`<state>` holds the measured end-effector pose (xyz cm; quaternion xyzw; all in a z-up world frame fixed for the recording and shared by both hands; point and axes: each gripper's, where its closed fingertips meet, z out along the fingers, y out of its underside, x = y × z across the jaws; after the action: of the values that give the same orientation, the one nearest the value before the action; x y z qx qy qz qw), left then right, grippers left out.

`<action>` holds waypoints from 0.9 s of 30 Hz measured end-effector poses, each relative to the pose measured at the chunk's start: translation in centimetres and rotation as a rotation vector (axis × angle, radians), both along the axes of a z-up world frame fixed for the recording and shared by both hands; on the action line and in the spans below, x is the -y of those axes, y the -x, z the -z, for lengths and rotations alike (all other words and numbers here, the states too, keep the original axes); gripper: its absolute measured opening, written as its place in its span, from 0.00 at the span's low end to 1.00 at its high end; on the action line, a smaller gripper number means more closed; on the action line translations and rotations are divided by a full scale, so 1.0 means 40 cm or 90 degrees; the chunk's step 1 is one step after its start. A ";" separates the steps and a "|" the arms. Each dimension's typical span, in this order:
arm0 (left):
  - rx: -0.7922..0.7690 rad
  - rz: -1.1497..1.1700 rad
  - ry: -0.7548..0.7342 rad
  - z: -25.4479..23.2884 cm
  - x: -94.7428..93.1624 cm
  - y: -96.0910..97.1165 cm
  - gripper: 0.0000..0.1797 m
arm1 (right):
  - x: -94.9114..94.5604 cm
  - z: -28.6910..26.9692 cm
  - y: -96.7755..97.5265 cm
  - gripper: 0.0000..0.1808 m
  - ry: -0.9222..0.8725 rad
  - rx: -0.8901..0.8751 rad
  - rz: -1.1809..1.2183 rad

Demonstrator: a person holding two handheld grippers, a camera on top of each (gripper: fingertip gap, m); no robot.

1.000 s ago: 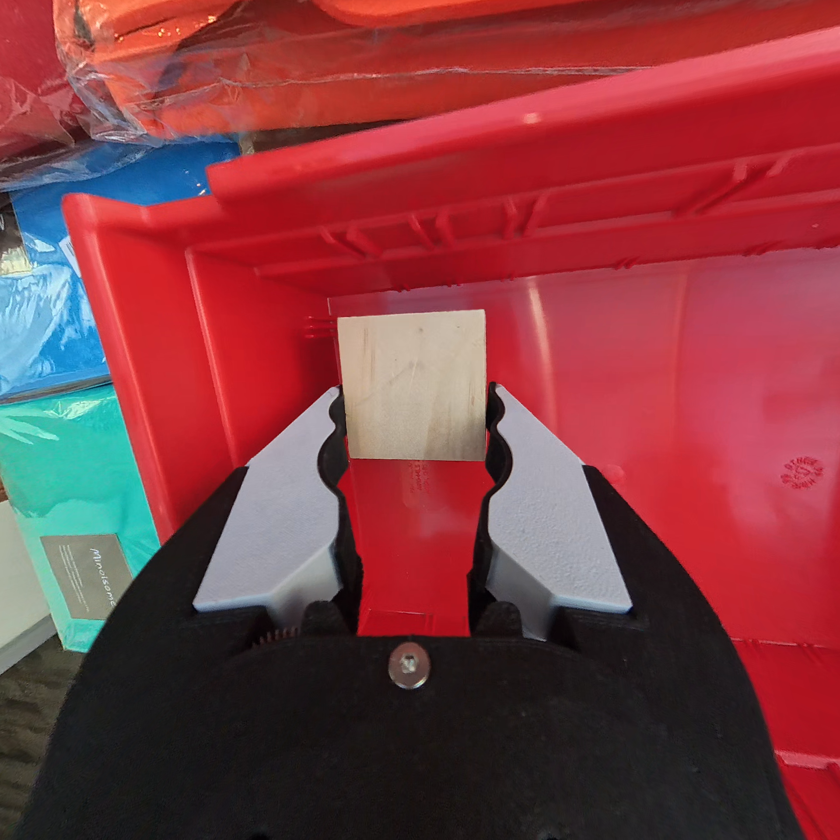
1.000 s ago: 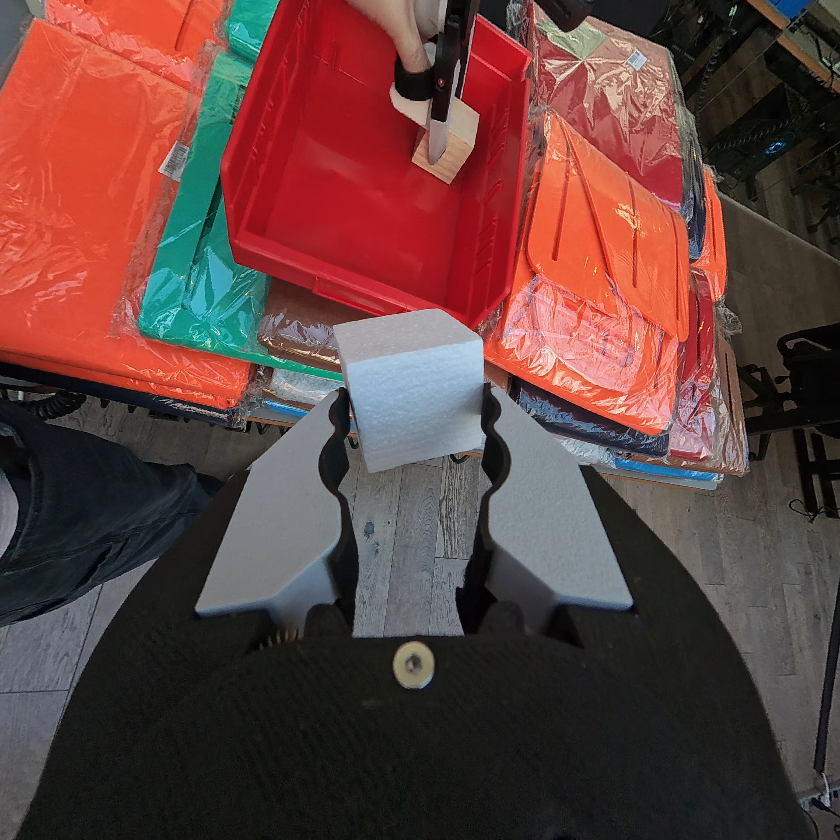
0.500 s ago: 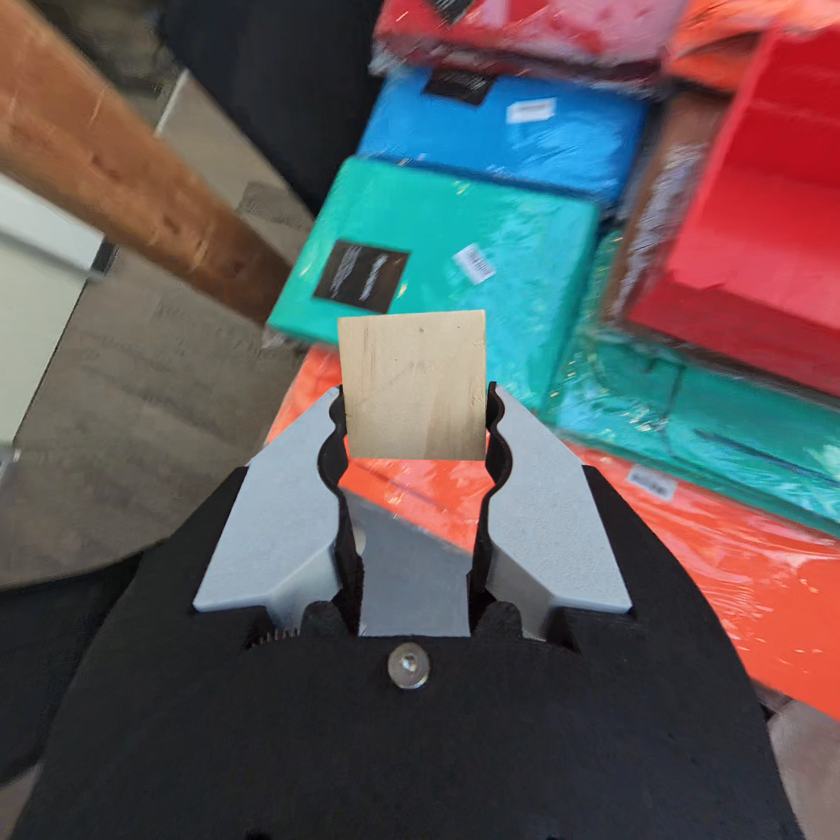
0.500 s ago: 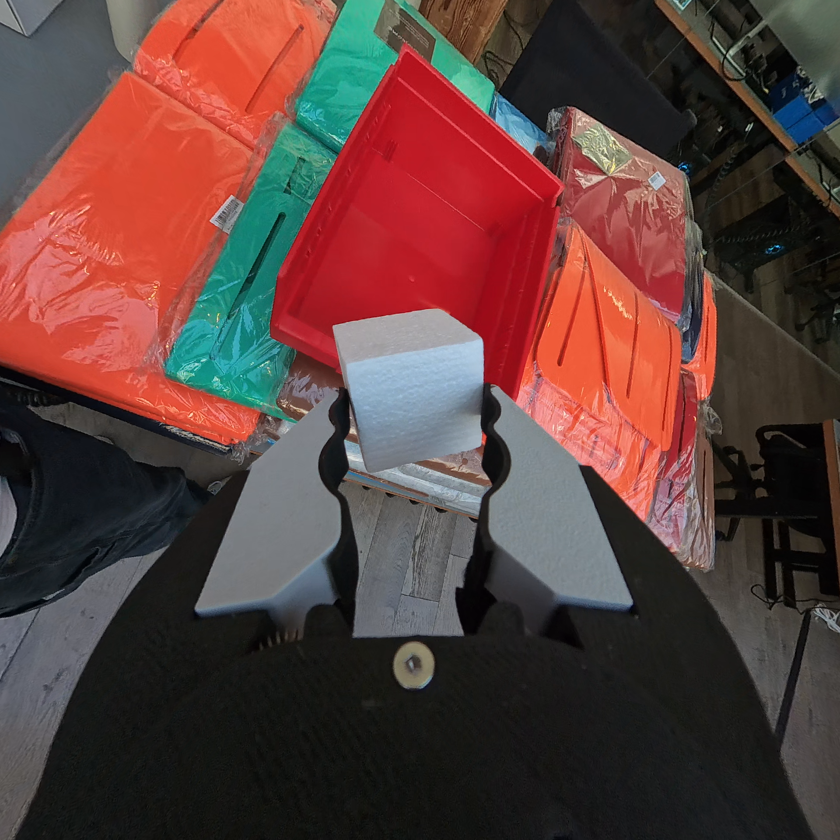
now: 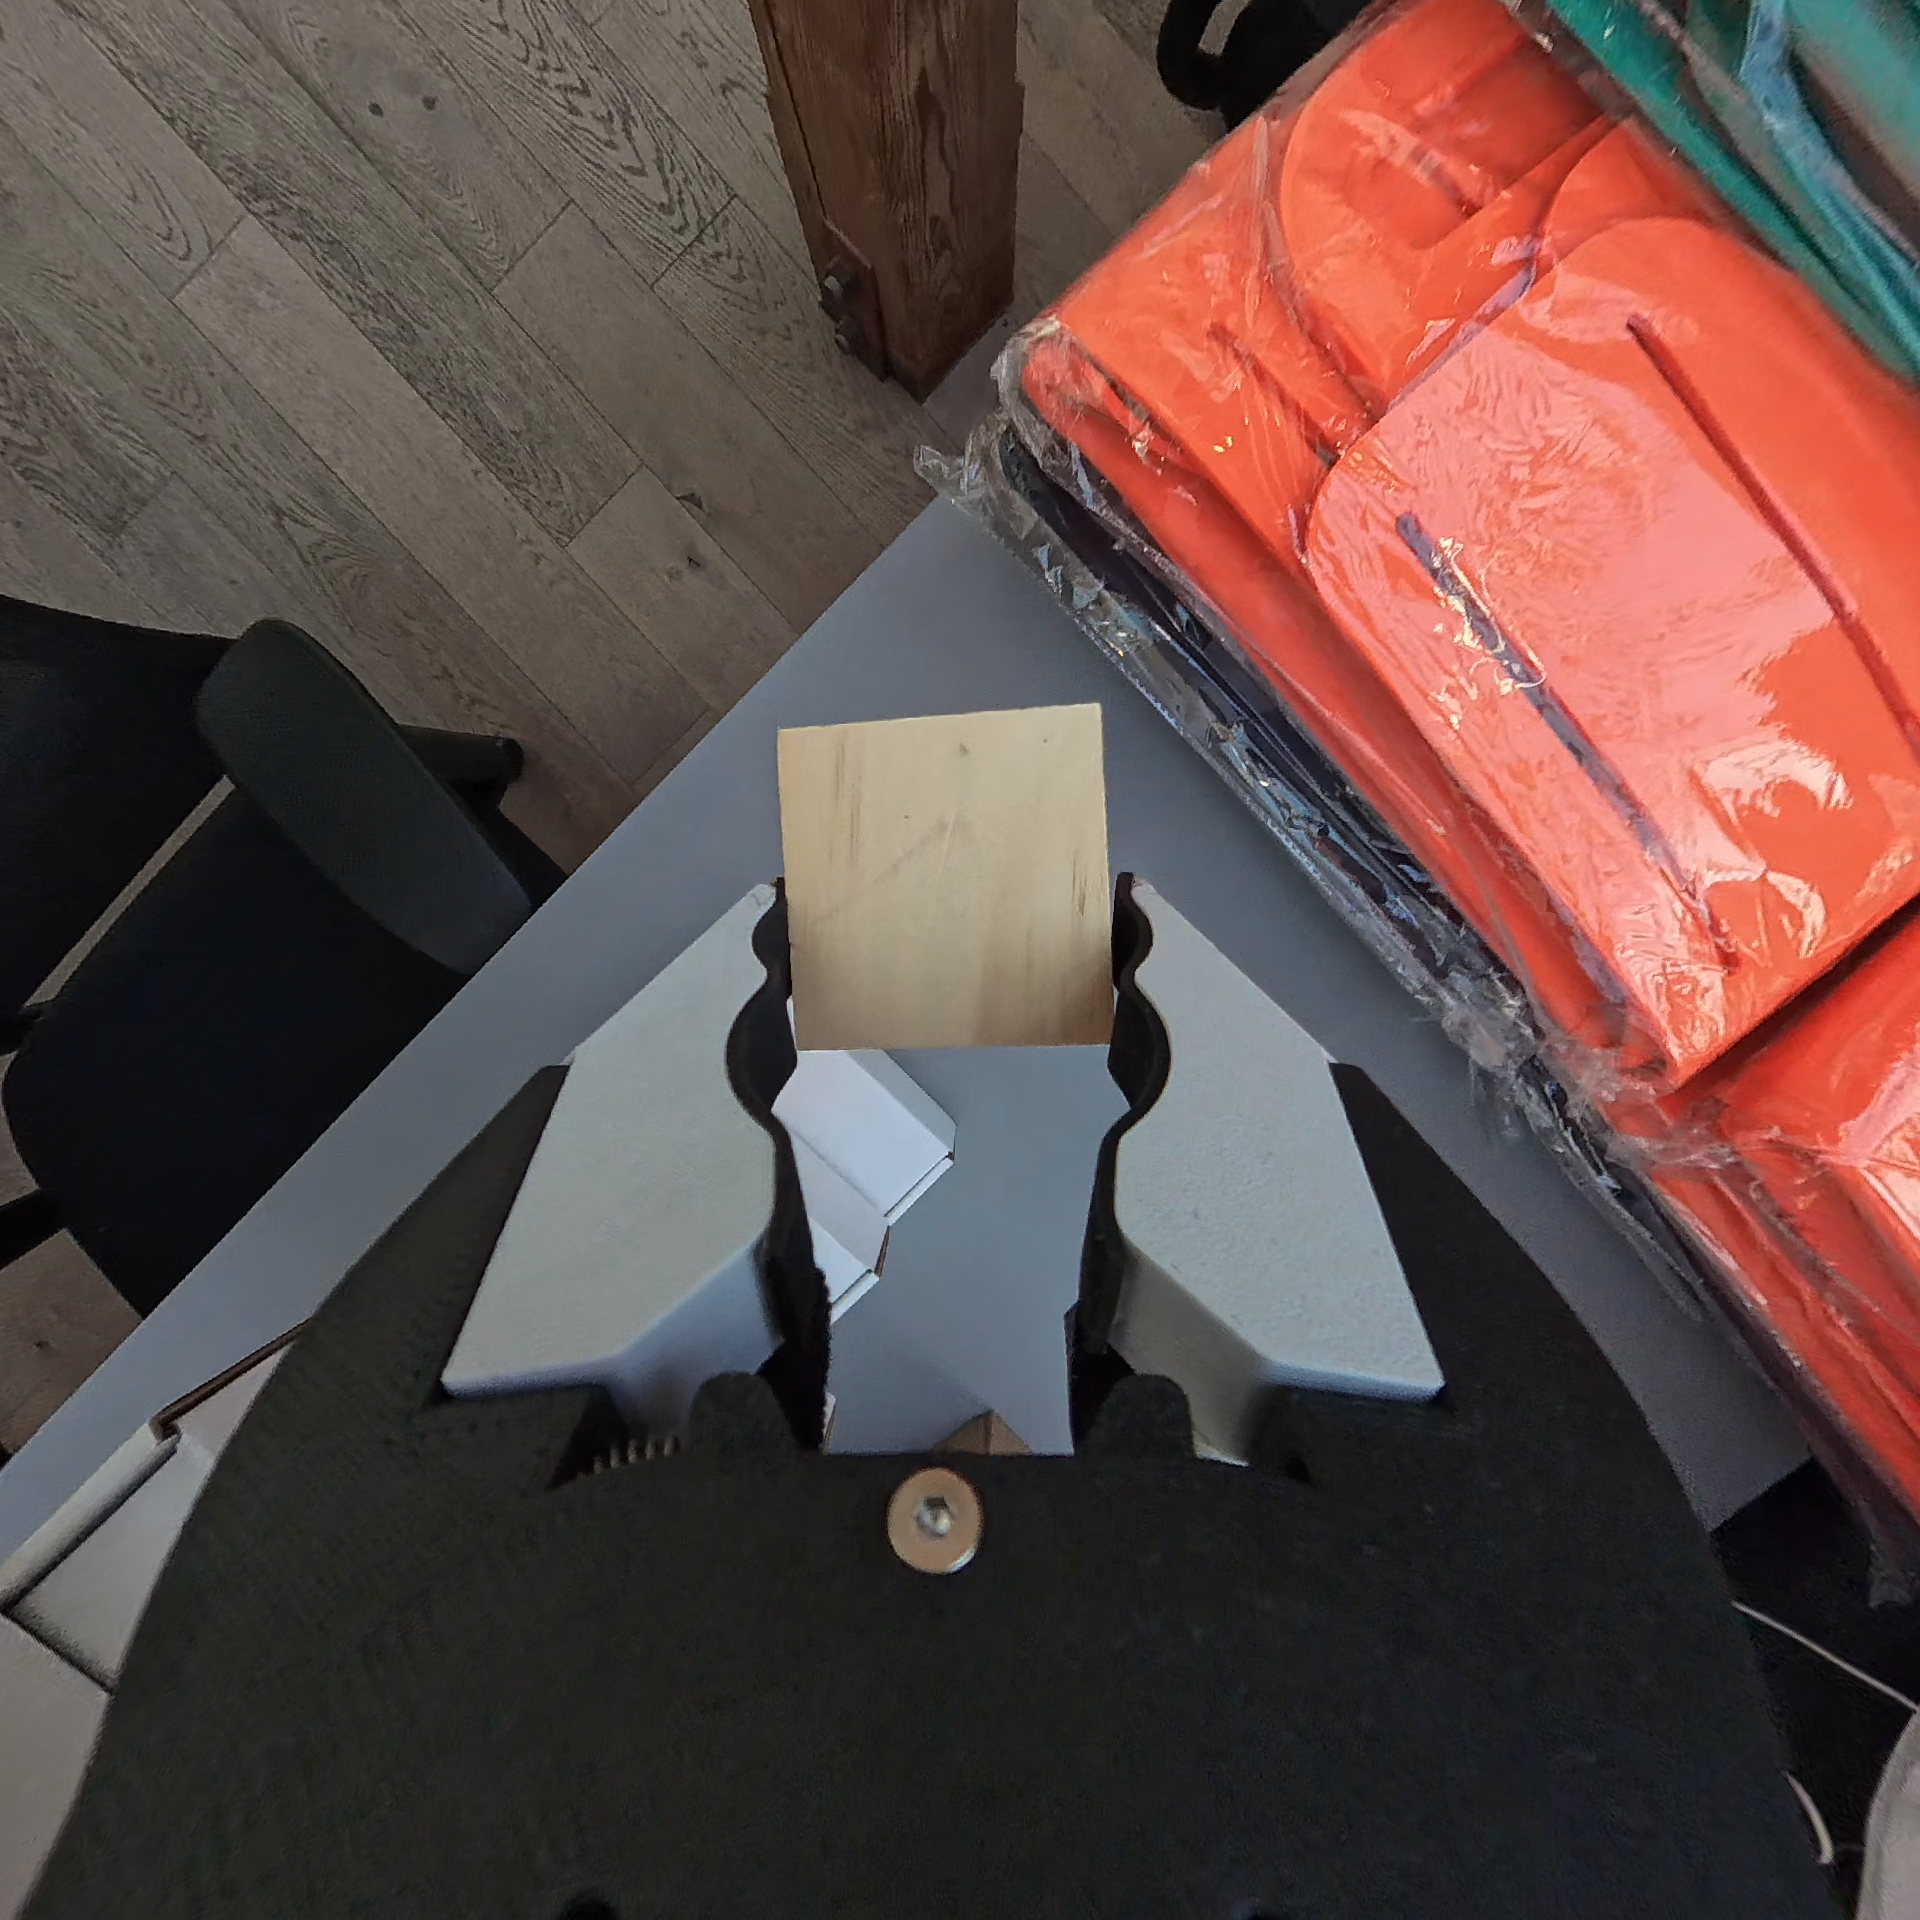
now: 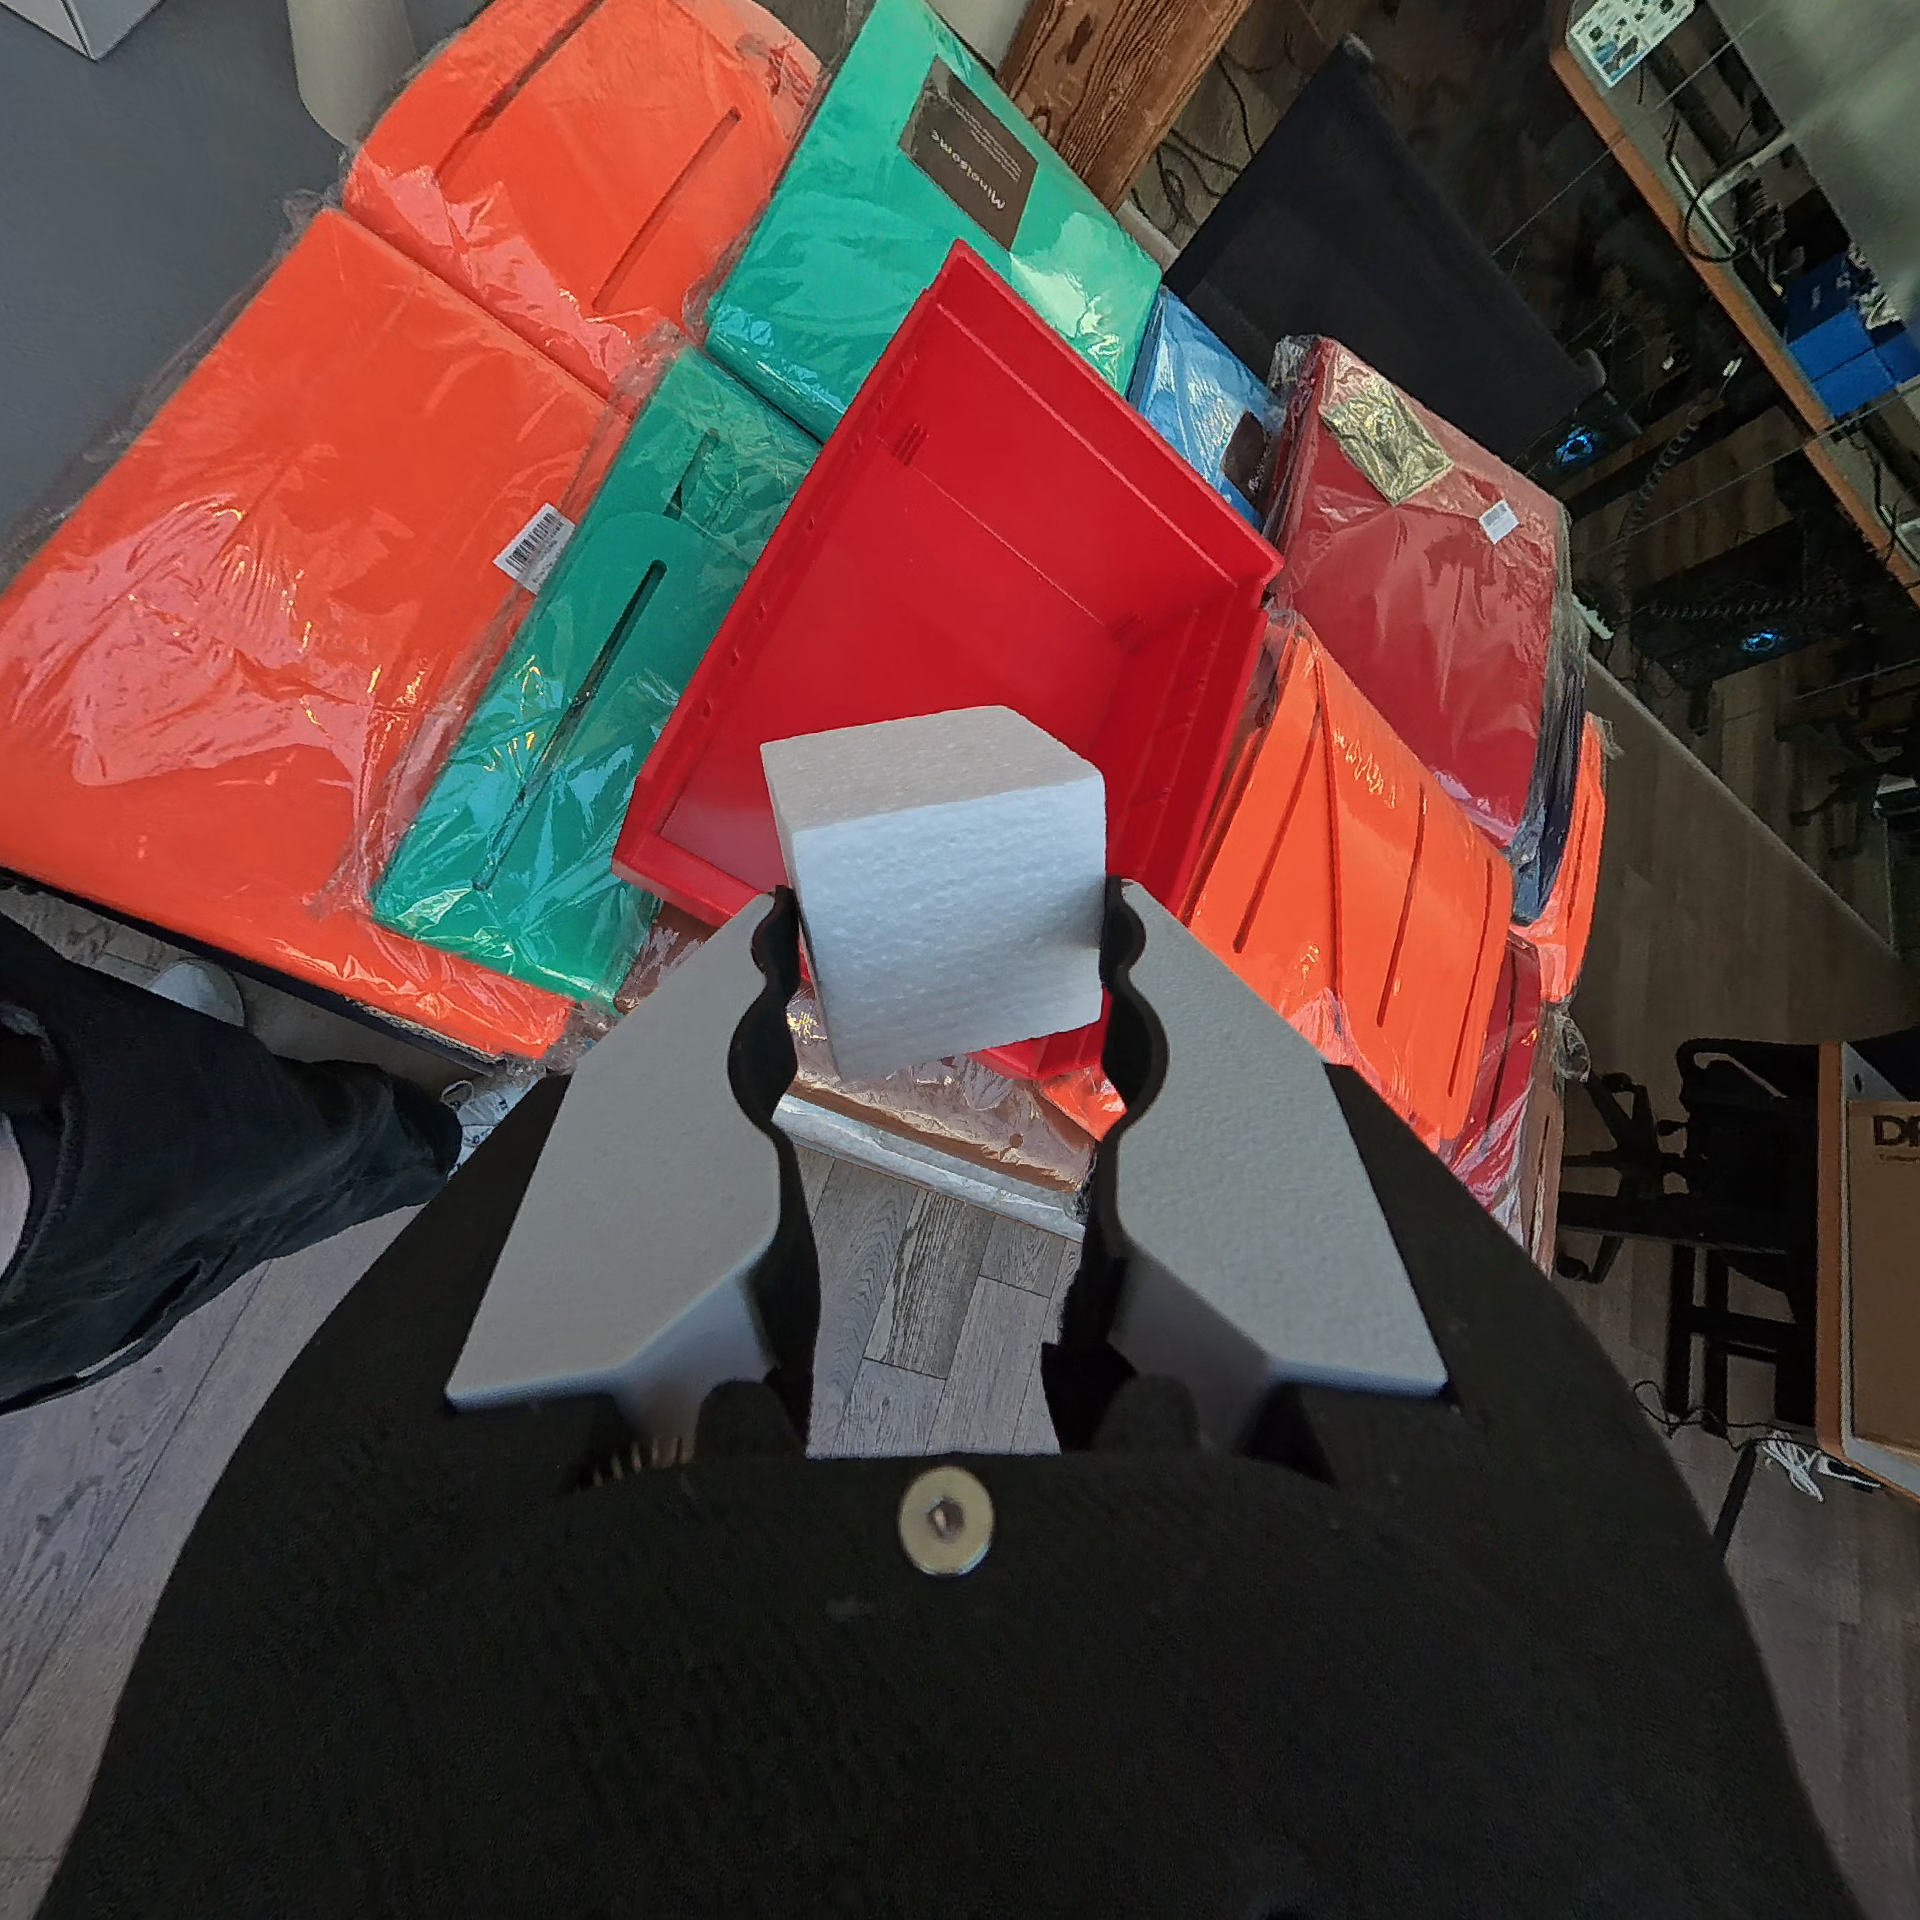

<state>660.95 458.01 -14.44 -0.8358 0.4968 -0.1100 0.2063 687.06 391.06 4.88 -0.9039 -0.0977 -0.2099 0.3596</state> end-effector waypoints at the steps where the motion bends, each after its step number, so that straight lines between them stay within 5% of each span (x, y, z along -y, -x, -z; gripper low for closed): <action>1: -0.009 0.010 -0.005 0.010 0.000 0.005 0.33 | -0.002 0.001 0.002 0.32 0.001 -0.001 -0.001; 27: -0.030 0.068 -0.064 0.085 0.004 0.008 0.33 | 0.004 0.039 -0.004 0.32 0.010 -0.019 0.012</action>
<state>660.64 457.85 -17.86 -0.7992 0.5501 -0.0759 0.2300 687.22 390.90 3.34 -0.9106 -0.0856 -0.1992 0.3518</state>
